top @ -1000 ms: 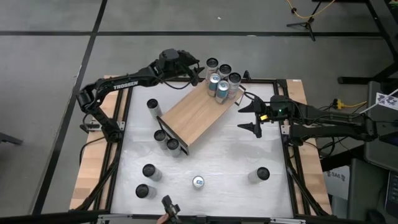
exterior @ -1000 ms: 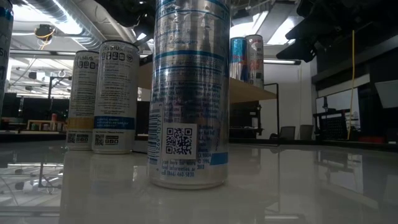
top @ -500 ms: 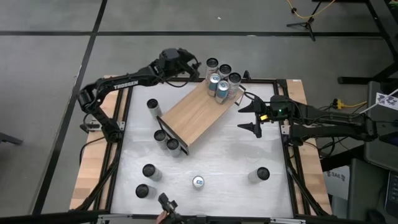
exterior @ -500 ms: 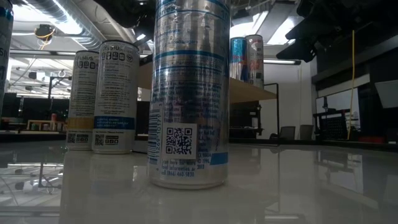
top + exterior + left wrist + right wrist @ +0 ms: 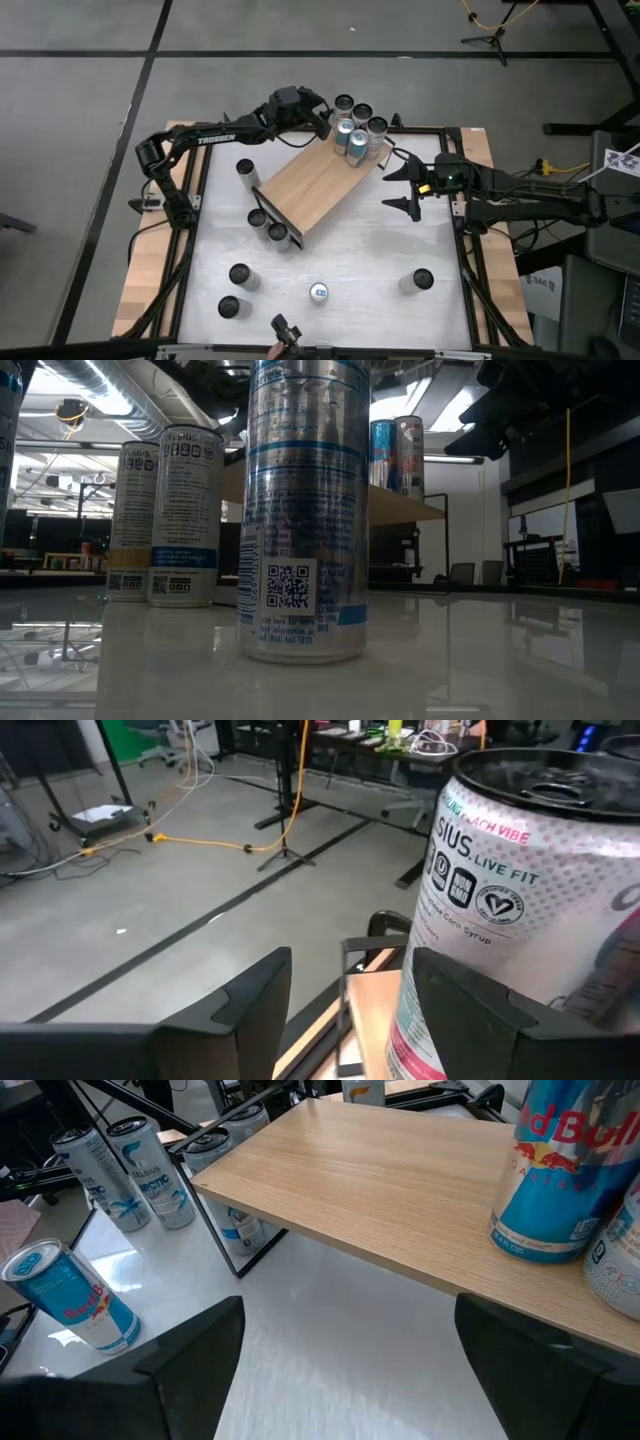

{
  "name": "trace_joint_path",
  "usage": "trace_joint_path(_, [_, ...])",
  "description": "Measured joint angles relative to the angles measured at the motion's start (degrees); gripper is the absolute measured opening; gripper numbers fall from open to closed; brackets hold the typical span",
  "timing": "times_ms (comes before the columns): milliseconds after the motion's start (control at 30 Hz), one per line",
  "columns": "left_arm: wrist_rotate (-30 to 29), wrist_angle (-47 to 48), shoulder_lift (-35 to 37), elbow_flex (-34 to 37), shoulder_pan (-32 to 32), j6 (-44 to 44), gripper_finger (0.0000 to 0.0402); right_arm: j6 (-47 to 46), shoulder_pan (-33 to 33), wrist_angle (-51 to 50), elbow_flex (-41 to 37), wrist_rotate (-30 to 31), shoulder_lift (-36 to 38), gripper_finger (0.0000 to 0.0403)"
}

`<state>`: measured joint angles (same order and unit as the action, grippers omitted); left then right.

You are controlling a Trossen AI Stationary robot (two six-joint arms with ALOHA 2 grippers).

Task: Place canned beverage on shelf
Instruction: Put the white-pink soda can on the shelf aligned with the other white-pink soda cans, then put the blue soda can on the shelf aligned with the other blue soda cans

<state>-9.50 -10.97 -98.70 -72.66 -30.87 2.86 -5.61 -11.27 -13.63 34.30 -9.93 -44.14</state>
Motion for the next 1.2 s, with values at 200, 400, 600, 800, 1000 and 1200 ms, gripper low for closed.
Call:
trace_joint_path(200, [0.09, -0.33, 0.0, 0.0, 0.19, 0.01, 0.021, 0.0, 0.0, 0.0, 0.0, 0.0, 0.0, 0.0356])
trace_joint_path(400, [-0.08, -0.39, 0.0, 0.0, 0.18, -0.67, 0.021, 0.0, 0.01, 0.01, 0.0, 0.0, 0.0, 0.0356])
trace_joint_path(600, [-0.19, -0.17, 1.12, 0.0, 0.02, -2.14, 0.021, -0.02, 0.02, 0.0, 0.0, 0.0, 0.0, 0.0356])
trace_joint_path(800, [-0.03, 2.12, 5.91, 0.0, 0.02, -2.11, 0.021, -0.02, 0.02, -0.02, 0.0, 0.0, 0.0, 0.0356])
trace_joint_path(1000, [0.15, 9.72, 12.59, 0.0, 1.27, -2.05, 0.021, 0.0, 0.02, 0.0, 0.0, 0.02, 0.0, 0.0356])
trace_joint_path(1200, [0.18, 18.35, 19.34, 0.0, 3.72, -1.95, 0.021, 0.0, 0.02, -0.02, 0.0, 0.0, 0.0, 0.0356])
